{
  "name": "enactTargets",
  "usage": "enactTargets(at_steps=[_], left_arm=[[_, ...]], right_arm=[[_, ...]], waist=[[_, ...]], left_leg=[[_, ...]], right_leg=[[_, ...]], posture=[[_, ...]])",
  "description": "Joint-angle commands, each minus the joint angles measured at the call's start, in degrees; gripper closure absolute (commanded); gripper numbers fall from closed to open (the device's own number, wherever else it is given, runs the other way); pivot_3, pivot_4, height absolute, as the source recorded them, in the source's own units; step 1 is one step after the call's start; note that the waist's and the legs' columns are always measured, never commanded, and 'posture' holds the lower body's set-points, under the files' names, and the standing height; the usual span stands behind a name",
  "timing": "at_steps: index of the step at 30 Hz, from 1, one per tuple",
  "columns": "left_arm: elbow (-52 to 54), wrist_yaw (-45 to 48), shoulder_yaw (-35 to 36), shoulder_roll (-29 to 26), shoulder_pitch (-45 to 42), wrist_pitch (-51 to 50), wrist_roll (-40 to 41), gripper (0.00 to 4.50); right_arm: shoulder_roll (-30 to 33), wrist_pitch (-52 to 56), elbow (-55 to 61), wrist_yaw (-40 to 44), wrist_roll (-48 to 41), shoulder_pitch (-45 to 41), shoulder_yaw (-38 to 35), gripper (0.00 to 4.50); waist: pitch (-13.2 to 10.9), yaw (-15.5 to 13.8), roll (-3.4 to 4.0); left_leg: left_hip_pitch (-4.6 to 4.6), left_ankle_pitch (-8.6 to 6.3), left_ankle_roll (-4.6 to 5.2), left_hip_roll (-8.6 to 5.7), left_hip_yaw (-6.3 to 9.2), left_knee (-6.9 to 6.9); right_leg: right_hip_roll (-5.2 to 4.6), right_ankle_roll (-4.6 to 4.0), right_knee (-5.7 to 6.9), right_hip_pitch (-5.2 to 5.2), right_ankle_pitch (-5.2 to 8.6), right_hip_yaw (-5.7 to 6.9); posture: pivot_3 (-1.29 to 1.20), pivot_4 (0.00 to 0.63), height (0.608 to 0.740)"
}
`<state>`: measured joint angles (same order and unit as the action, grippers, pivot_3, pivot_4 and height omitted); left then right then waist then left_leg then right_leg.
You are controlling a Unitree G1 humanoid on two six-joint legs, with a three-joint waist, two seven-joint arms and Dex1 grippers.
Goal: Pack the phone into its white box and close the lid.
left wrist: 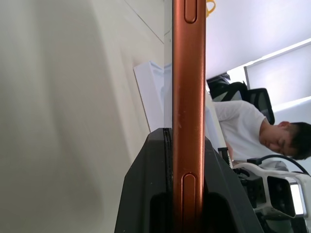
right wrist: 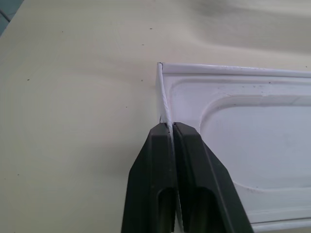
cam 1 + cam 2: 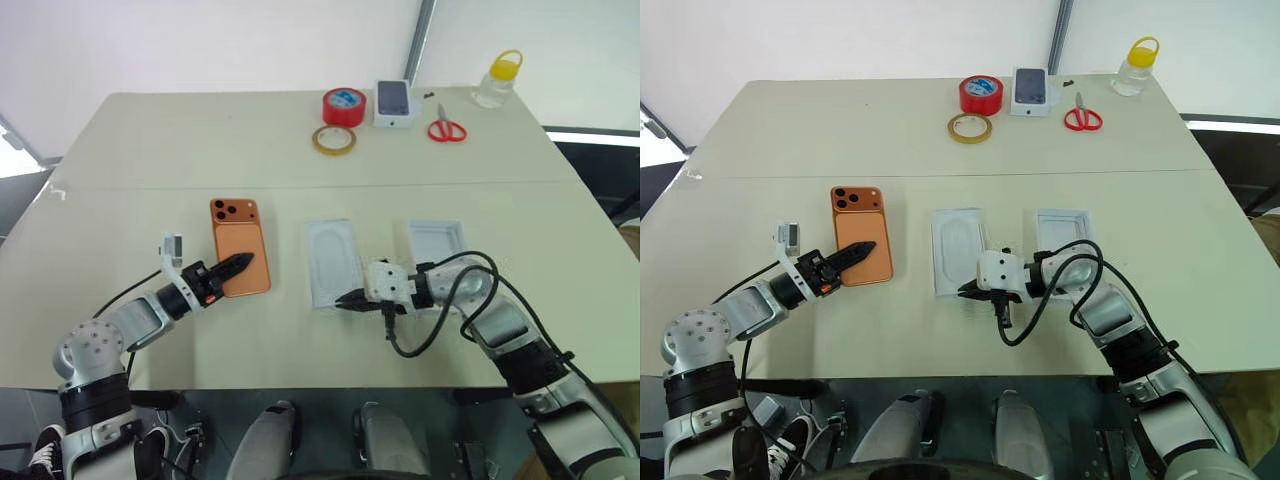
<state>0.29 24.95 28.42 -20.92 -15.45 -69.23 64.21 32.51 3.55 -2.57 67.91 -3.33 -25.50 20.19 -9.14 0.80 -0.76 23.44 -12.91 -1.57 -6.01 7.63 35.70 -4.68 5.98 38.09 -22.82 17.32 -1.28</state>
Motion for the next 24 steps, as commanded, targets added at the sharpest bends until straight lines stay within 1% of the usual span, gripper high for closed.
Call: enactTargets(at_steps=[1, 4, 14, 17, 20, 22, 23, 24], left_arm=[[2.45, 0.03, 0.79, -0.56, -0.88, 1.2, 2.37, 4.28], [2.83, -1.13, 0.86, -0.02, -1.9, 1.11, 3.41, 4.28], [2.57, -5.44, 1.69, 0.86, -3.48, 1.95, 7.75, 4.28], [3.5, -7.86, 1.21, 3.14, -3.06, 2.46, 10.21, 4.28], [4.62, -7.68, -1.48, 4.06, -2.02, 2.64, 8.85, 4.28], [4.36, -7.61, -2.59, 4.58, -2.19, 2.53, 8.79, 4.28], [4.3, -7.27, -3.37, 4.56, -2.38, 2.69, 8.3, 4.28], [3.75, -7.04, -4.12, 4.42, -2.93, 2.93, 7.59, 4.28]], right_arm=[[-1.49, 2.88, 2.39, -0.46, -1.39, -0.81, -0.04, 4.42], [-4.74, 6.44, 4.62, -3.28, -1.74, -1.61, 0.16, 4.42], [-13.23, 13.21, 5.75, -12.68, 4.55, -3.06, 5.42, 4.42], [-13.85, 14.91, 6.15, -11.55, 3.2, -3.01, 5.85, 4.42], [-13.63, 14.42, 6.77, -11.22, 2.61, -3.25, 5.08, 3.54], [-13.11, 14.73, 7.14, -10.18, 0.93, -3.65, 3.63, 2.64], [-12.81, 16.36, 7.69, -9.13, -1.15, -3.94, 2.38, 2.06], [-12.01, 17.47, 8.58, -7.5, -3.93, -4.27, 0.44, 1.69]], waist=[[0.0, 0.05, 0.0], [0.0, 0.16, 0.0], [0.0, 0.04, 0.0], [0.0, -0.02, 0.0], [0.0, -0.02, 0.0], [0.0, -0.02, 0.0], [0.0, -0.01, 0.0], [0.0, 0.03, 0.0]], left_leg=[[0.0, 0.0, 0.0, 0.0, 0.0, 0.0], [0.0, 0.0, 0.0, 0.02, 0.0, -0.01], [0.0, 0.03, -0.04, -0.01, 0.0, 0.01], [0.0, 0.03, -0.04, 0.0, 0.0, 0.0], [0.0, 0.03, -0.05, -0.02, 0.0, 0.01], [0.0, 0.03, -0.04, -0.02, 0.0, 0.0], [0.0, 0.03, -0.04, -0.02, 0.0, 0.0], [0.0, 0.02, -0.04, -0.02, 0.0, 0.0]], right_leg=[[0.0, 0.0, 0.0, 0.0, 0.0, 0.0], [0.01, 0.0, 0.01, -0.02, 0.0, 0.0], [0.0, 0.0, 0.03, -0.05, 0.0, -0.01], [0.01, 0.0, 0.03, -0.05, 0.0, -0.01], [0.0, 0.0, 0.02, -0.02, 0.0, -0.01], [0.0, 0.0, 0.02, -0.03, 0.0, -0.01], [0.0, 0.0, 0.02, -0.02, 0.0, 0.0], [0.0, 0.0, 0.02, -0.02, 0.0, -0.01]], posture=[[0.0, 0.15, 0.74], [0.0, 0.15, 0.74], [0.0, 0.15, 0.74], [0.0, 0.15, 0.74], [0.0, 0.15, 0.74], [0.0, 0.15, 0.74], [0.0, 0.15, 0.74], [0.0, 0.15, 0.74]])
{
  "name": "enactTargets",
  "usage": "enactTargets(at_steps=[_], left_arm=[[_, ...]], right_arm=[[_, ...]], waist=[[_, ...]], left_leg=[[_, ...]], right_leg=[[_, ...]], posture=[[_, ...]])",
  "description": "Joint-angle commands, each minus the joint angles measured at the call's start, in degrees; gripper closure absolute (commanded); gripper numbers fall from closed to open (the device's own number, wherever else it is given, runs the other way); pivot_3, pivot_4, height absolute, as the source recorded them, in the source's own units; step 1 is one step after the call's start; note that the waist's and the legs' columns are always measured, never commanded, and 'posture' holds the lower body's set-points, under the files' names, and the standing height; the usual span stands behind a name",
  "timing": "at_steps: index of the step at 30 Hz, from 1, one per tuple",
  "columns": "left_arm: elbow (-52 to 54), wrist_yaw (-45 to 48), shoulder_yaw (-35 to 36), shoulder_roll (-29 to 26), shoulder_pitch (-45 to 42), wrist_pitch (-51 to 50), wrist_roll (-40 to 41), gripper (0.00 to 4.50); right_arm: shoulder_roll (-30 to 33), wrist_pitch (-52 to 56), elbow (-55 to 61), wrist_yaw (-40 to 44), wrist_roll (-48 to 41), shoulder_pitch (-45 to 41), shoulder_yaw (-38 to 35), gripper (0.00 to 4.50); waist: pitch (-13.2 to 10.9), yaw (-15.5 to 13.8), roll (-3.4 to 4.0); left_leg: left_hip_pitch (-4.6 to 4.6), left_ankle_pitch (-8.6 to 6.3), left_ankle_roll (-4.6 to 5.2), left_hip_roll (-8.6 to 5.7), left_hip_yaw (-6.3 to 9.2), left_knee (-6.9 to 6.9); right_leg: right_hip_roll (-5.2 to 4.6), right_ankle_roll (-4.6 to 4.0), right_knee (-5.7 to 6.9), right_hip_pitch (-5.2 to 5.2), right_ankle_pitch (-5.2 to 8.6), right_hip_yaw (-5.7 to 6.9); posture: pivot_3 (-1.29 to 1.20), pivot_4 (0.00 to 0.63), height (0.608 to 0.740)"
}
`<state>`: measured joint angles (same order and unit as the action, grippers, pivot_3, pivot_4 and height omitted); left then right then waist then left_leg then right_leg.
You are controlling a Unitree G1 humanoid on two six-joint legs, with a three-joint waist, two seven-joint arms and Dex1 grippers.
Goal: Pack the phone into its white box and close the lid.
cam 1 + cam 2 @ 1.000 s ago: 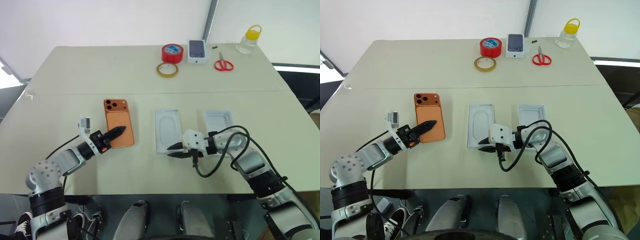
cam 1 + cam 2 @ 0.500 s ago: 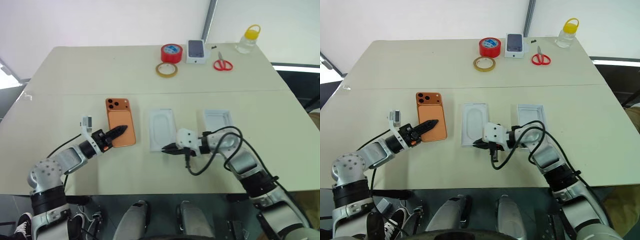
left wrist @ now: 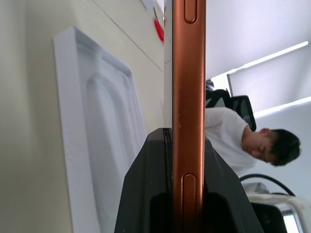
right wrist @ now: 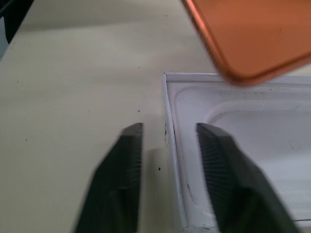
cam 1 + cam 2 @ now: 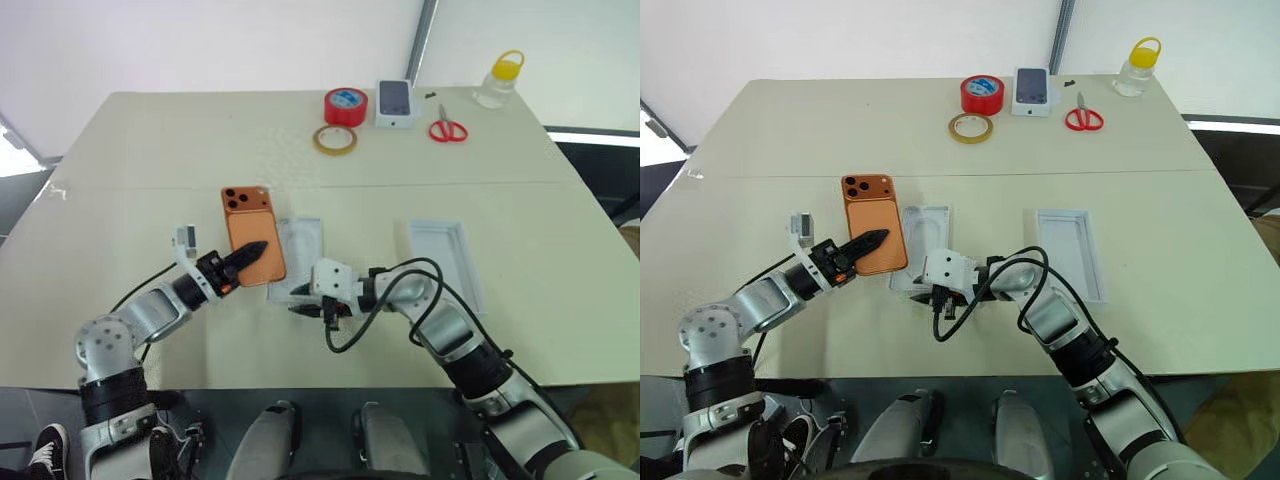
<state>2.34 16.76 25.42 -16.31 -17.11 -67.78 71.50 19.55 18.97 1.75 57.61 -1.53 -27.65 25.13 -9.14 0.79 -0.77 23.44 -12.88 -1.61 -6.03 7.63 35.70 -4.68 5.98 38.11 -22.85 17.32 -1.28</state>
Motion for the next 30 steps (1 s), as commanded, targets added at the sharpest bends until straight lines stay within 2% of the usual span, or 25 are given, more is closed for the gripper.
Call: enactTargets(at_steps=[1, 3, 8, 17, 19, 20, 21, 22, 26, 30], left_arm=[[0.83, 1.36, -1.59, -0.35, -2.09, 1.77, -0.22, 4.28], [-0.68, 1.88, -2.19, -0.7, -3.38, 2.15, -0.79, 4.28], [-3.87, 3.1, -6.29, 0.27, -5.51, 2.09, -3.77, 4.28], [-6.72, 4.96, -7.66, -1.27, -6.71, 0.9, -5.01, 4.28], [-6.96, 5.43, -8.25, -1.47, -6.92, 0.91, -5.78, 3.48], [-7.15, 5.5, -8.25, -1.5, -7.05, 1.03, -6.03, 3.25], [-7.42, 5.64, -8.05, -1.55, -7.25, 0.76, -5.85, 2.65], [-7.64, 5.8, -7.82, -1.67, -7.46, 0.51, -5.71, 2.28], [-8.07, 5.81, -7.45, -2.66, -8.04, -0.63, -5.9, 0.19], [-6.88, 6.52, -7.63, -4.47, -7.99, -0.56, -7.03, 0.19]], right_arm=[[1.68, 2.59, 4.23, 3.52, -7.91, -2.81, -6.98, 1.69], [2.98, 4.2, 3.34, 4.45, -10.86, -4.1, -10.26, 1.69], [9.32, -2.71, -6.85, 4.41, -7.55, -5.65, -13.47, 1.69], [11.03, -6.86, -9.96, 2.35, -6.86, -4.83, -14.87, 1.69], [10.55, -7.11, -9.98, 1.67, -6.71, -4.75, -14.67, 1.65], [10.33, -7.17, -10.02, 1.38, -6.64, -4.79, -14.51, 1.65], [10.22, -7.33, -10.05, 1.22, -6.58, -4.84, -14.38, 1.65], [10.14, -7.45, -10.08, 1.16, -6.63, -4.92, -14.31, 1.65], [9.8, -8.16, -10.95, 0.79, -6.28, -5.46, -13.99, 1.65], [9.12, -8.72, -11.5, 0.53, -6.01, -6.03, -13.73, 1.65]], waist=[[-0.01, 0.01, -0.01], [-0.02, -0.06, -0.02], [-0.01, -0.08, -0.02], [-0.03, 0.22, -0.04], [-0.03, 0.14, -0.04], [-0.03, 0.09, -0.04], [-0.03, 0.03, -0.04], [-0.03, 0.01, -0.04], [-0.03, 0.06, -0.03], [-0.03, 0.35, -0.03]], left_leg=[[0.0, 0.0, 0.0, 0.0, 0.0, 0.0], [0.0, -0.01, 0.02, 0.0, 0.0, 0.01], [0.0, -0.04, 0.07, -0.01, 0.0, 0.0], [0.01, 0.0, 0.01, 0.02, -0.02, 0.01], [0.01, 0.0, 0.01, 0.0, -0.03, 0.01], [0.01, 0.01, 0.0, 0.0, -0.03, 0.01], [0.01, 0.01, 0.0, -0.01, -0.03, 0.01], [0.01, 0.01, 0.0, -0.01, -0.03, 0.02], [0.0, 0.01, 0.0, -0.01, -0.02, 0.03], [-0.01, 0.01, 0.0, 0.0, -0.02, 0.01]], right_leg=[[0.0, 0.0, 0.0, 0.0, 0.0, 0.0], [0.0, 0.0, 0.0, 0.01, 0.0, 0.01], [0.0, 0.0, -0.05, 0.06, 0.0, 0.03], [0.02, 0.0, 0.03, -0.01, 0.0, 0.0], [0.0, 0.0, 0.01, 0.0, 0.0, -0.01], [0.0, 0.0, 0.01, 0.0, 0.0, -0.01], [-0.01, 0.0, 0.0, 0.0, 0.0, -0.01], [-0.01, 0.0, -0.01, 0.01, 0.0, -0.01], [-0.01, 0.0, 0.0, 0.03, 0.0, 0.0], [0.01, 0.0, 0.01, 0.01, 0.0, -0.01]], posture=[[0.0, 0.15, 0.74], [0.0, 0.15, 0.74], [0.0, 0.15, 0.74], [0.0, 0.15, 0.74], [0.0, 0.15, 0.74], [0.0, 0.15, 0.74], [0.0, 0.15, 0.74], [0.0, 0.15, 0.74], [0.0, 0.15, 0.74], [0.0, 0.15, 0.74]])
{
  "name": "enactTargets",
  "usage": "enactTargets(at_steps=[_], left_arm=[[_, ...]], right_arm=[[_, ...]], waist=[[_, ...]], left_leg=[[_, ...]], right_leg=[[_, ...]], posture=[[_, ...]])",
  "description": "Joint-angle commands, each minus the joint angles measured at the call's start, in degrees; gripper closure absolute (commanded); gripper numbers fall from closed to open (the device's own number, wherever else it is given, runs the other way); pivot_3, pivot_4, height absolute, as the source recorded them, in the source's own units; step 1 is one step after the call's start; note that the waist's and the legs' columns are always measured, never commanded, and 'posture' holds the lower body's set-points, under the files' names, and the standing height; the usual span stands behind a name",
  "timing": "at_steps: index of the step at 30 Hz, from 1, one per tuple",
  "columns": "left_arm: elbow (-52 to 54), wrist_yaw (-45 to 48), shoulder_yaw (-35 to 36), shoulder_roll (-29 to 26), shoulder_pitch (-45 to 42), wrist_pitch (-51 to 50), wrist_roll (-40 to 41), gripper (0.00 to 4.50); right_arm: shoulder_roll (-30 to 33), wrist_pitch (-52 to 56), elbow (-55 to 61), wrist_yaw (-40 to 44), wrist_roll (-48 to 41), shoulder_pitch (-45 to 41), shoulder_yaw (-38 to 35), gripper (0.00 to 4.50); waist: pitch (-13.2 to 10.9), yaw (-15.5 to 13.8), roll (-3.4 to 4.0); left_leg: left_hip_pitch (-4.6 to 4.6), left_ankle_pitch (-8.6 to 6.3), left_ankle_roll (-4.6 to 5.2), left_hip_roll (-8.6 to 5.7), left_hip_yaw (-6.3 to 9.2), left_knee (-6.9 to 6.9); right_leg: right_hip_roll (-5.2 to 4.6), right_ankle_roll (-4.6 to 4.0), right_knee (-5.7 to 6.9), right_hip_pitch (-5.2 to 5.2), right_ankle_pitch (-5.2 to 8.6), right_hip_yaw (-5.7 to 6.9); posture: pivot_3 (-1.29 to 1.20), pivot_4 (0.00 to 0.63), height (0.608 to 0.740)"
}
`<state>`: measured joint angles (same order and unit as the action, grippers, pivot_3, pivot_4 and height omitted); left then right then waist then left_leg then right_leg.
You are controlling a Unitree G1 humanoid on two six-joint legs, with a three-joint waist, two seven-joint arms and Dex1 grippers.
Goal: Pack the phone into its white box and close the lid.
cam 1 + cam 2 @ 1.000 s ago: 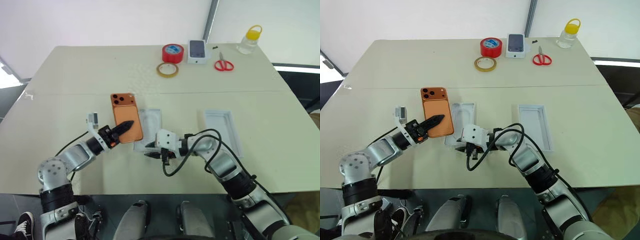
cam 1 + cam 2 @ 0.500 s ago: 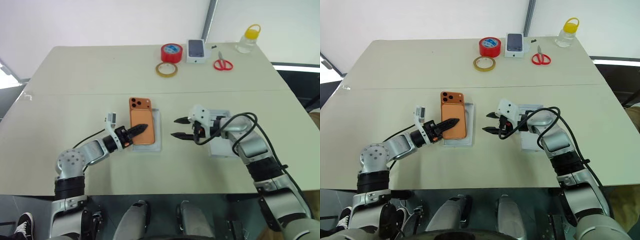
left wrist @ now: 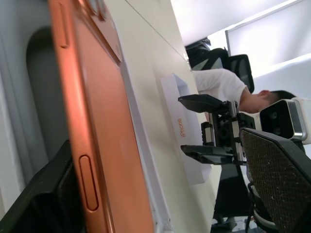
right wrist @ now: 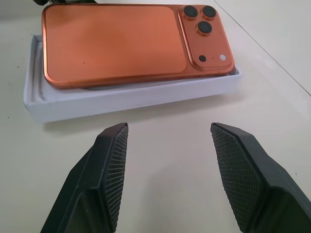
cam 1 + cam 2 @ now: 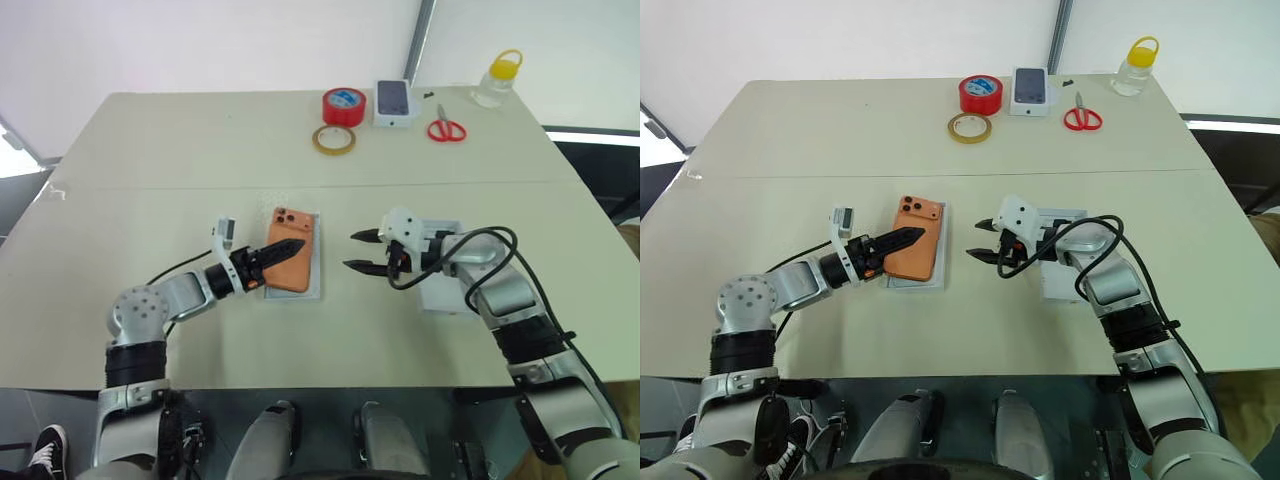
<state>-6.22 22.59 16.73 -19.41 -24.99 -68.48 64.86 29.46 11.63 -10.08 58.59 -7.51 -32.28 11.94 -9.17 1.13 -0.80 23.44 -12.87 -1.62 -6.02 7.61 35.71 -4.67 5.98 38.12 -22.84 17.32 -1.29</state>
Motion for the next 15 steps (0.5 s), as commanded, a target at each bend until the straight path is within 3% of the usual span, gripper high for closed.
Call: enactTargets(at_steps=[1, 7, 15], left_arm=[[1.76, 0.71, 1.29, -1.57, -0.14, 0.15, -0.25, 0.19], [6.07, -0.57, 2.22, -2.86, 0.38, -2.48, 2.39, 0.19], [10.26, -0.15, 1.96, -7.68, 1.5, -2.09, -0.13, 0.19]], right_arm=[[-0.9, -1.54, 0.13, -0.45, 0.04, -1.52, -0.48, 1.65], [-1.54, -1.94, -0.73, -0.38, 0.3, -2.15, -0.45, 1.65], [-2.52, -2.45, -1.66, -0.75, 0.74, -2.67, -0.16, 1.65]], waist=[[0.0, 0.0, 0.0], [0.0, -0.25, 0.0], [0.0, -0.11, 0.0]], left_leg=[[0.0, 0.0, 0.0, 0.01, 0.0, -0.01], [0.0, 0.0, 0.0, 0.0, 0.0, 0.01], [0.01, 0.0, -0.01, 0.0, 0.0, -0.01]], right_leg=[[0.0, 0.0, 0.0, -0.01, 0.0, 0.0], [-0.01, 0.0, 0.0, 0.01, 0.0, 0.0], [0.0, 0.0, 0.01, -0.02, 0.0, -0.01]], posture=[[0.0, 0.15, 0.74], [0.0, 0.15, 0.74], [0.0, 0.15, 0.74]])
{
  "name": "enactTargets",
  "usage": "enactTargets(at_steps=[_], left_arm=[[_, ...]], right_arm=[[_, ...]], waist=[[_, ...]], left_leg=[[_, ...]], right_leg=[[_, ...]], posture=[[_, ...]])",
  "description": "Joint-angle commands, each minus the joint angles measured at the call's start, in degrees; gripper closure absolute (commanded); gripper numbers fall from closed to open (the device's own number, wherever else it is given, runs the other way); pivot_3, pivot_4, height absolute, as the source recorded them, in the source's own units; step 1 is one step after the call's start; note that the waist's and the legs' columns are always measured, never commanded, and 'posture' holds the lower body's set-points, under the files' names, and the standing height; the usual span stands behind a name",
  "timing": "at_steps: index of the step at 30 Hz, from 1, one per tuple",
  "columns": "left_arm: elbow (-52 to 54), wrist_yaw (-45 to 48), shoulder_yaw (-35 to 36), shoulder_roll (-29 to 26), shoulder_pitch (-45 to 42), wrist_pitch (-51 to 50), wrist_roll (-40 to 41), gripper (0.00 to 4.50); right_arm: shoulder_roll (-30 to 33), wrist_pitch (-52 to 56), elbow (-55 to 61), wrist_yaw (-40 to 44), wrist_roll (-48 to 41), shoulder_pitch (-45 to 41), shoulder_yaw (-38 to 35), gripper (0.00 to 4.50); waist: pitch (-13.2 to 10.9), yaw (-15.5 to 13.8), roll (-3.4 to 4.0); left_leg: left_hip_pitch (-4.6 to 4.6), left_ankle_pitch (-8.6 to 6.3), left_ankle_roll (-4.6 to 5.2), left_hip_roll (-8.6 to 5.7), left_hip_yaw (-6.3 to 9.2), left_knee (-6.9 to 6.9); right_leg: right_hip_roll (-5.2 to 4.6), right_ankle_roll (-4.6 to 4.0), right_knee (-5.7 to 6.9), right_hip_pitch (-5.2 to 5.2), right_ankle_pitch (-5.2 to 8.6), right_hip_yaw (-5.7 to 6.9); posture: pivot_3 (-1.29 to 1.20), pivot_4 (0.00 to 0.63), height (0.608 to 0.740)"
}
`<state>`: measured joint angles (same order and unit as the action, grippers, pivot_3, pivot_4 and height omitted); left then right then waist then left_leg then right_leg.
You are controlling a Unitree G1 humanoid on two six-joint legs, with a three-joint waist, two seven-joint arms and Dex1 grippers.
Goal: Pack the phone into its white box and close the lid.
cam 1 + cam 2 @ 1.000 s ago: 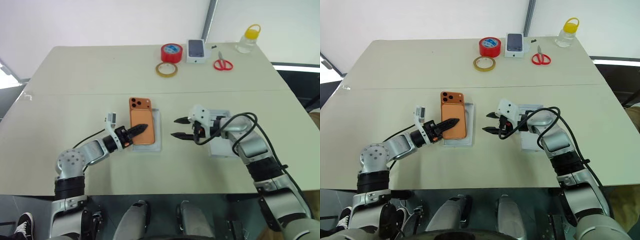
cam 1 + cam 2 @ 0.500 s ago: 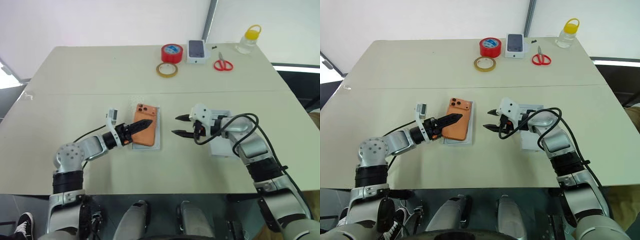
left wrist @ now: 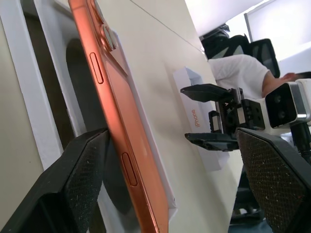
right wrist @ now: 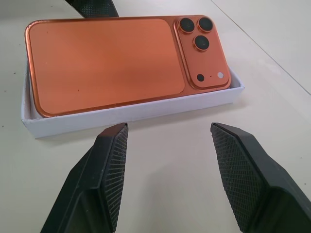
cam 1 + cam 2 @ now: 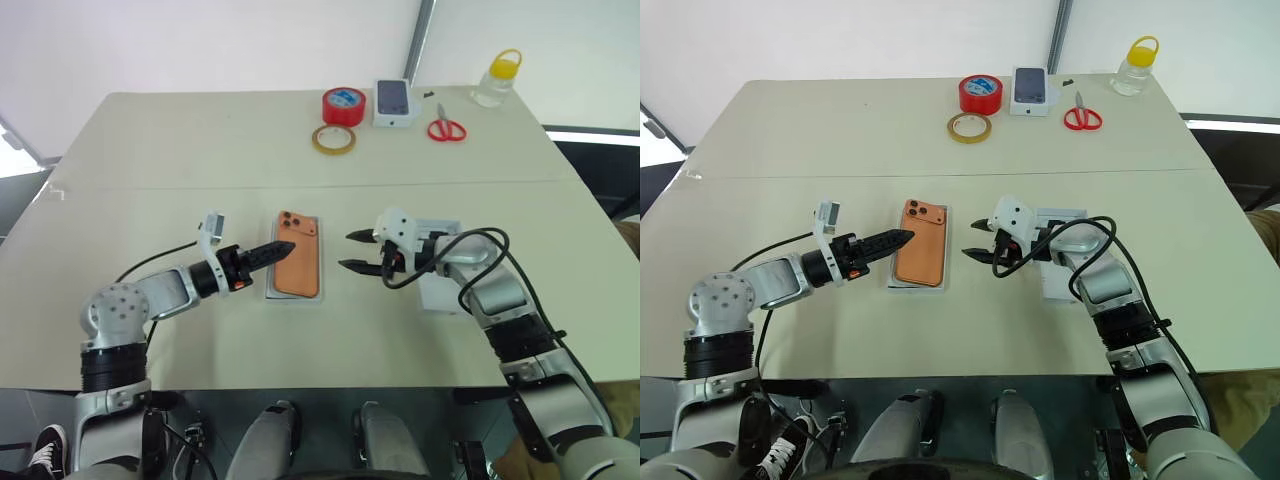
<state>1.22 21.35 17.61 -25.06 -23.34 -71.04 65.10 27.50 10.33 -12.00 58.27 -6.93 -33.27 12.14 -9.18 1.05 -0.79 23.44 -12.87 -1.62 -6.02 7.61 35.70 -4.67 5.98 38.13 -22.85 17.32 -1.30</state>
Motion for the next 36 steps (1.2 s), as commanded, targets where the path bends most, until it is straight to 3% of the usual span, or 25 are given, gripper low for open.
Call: enactTargets(at_steps=[1, 8, 9, 12, 16, 17, 18, 22, 28, 36], left_arm=[[2.82, 1.03, 1.29, -2.73, -0.39, 0.35, -0.25, 0.19], [4.3, 2.25, -0.2, -5.13, -0.2, 3.11, -3.23, 0.19], [2.95, 1.31, 0.86, -5.14, -0.51, 5.16, -4.93, 0.42], [0.3, -1.3, -0.12, -6.69, 0.04, 13.79, -15.03, 1.49], [0.38, -0.14, -5.04, -7.24, 0.98, 19.63, -23.24, 3.6], [0.75, 0.81, -7.09, -7.39, 1.38, 21.29, -25.44, 4.17], [1.01, 1.92, -9.17, -7.58, 1.7, 23.03, -27.6, 4.42], [0.44, 3.88, -17.95, -7.37, 2.11, 31.05, -37.8, 4.42], [-1.59, 9.15, -30.54, -4.03, 0.99, 33.79, -46.24, 4.42], [-0.48, 14.68, -31.85, 3.82, -2.1, 29.2, -43.87, 4.42]], right_arm=[[-0.67, -1.27, 0.14, -0.54, 0.28, -1.65, -0.3, 1.65], [-1.42, -1.44, -0.15, -0.87, 0.63, -1.88, 0.11, 1.65], [-1.69, -1.44, -0.24, -0.73, 0.14, -2.22, -0.25, 1.65], [-2.4, -2.19, -2.29, -3.78, 1.66, -3.55, -0.88, 2.51], [-3.01, -5.18, -4.17, -6.13, 4.91, -3.12, 0.96, 4.5], [-3.53, -5.33, -4.67, -6.83, 5.52, -2.99, 1.3, 4.5], [-3.95, -5.69, -5.2, -7.43, 6.3, -2.82, 1.76, 4.5], [-4.59, -7.02, -6.27, -8.17, 8.97, -1.91, 3.93, 4.5], [-3.82, -8.41, -6.37, -8.17, 10.59, -2.0, 4.57, 4.5], [-0.9, -5.76, -1.59, -5.51, 8.69, 0.49, 2.52, 4.5]], waist=[[0.0, -0.09, 0.0], [0.0, -0.17, 0.0], [0.0, -0.17, 0.0], [0.0, 0.16, 0.01], [0.0, -0.29, 0.01], [0.0, -0.37, 0.01], [0.0, -0.4, 0.01], [0.0, -0.35, 0.01], [0.02, -0.47, 0.04], [0.05, -1.21, 0.09]], left_leg=[[0.0, 0.0, 0.0, 0.0, 0.0, 0.0], [0.0, 0.0, 0.0, -0.01, 0.0, 0.0], [0.0, 0.0, 0.0, -0.01, 0.0, -0.01], [0.0, 0.0, 0.0, 0.0, -0.01, -0.02], [0.0, 0.02, -0.03, 0.0, -0.01, -0.07], [0.0, 0.02, -0.03, -0.02, -0.01, -0.07], [0.01, 0.02, -0.03, -0.03, -0.01, -0.07], [0.01, 0.02, -0.03, -0.04, -0.01, -0.06], [0.0, 0.01, -0.02, -0.03, 0.0, -0.06], [-0.04, -0.01, 0.02, -0.1, 0.02, 0.01]], right_leg=[[0.0, 0.0, 0.0, 0.0, 0.0, 0.0], [-0.01, 0.0, -0.01, 0.01, 0.0, 0.0], [-0.01, 0.0, -0.02, 0.01, 0.0, 0.0], [0.0, -0.01, -0.01, -0.02, 0.0, -0.01], [0.0, -0.03, -0.04, -0.05, -0.02, -0.01], [-0.02, -0.03, -0.06, -0.03, -0.01, -0.01], [-0.03, -0.03, -0.07, -0.02, -0.01, -0.01], [-0.02, -0.03, -0.06, -0.02, -0.02, -0.01], [-0.02, -0.03, -0.04, 0.02, -0.02, 0.02], [-0.06, 0.0, -0.09, 0.14, 0.0, 0.05]], posture=[[0.0, 0.15, 0.74], [0.0, 0.15, 0.74], [0.0, 0.15, 0.74], [0.0, 0.15, 0.74], [0.0, 0.15, 0.74], [0.0, 0.15, 0.74], [0.0, 0.15, 0.74], [0.0, 0.15, 0.74], [0.0, 0.15, 0.74], [0.0, 0.15, 0.74]])
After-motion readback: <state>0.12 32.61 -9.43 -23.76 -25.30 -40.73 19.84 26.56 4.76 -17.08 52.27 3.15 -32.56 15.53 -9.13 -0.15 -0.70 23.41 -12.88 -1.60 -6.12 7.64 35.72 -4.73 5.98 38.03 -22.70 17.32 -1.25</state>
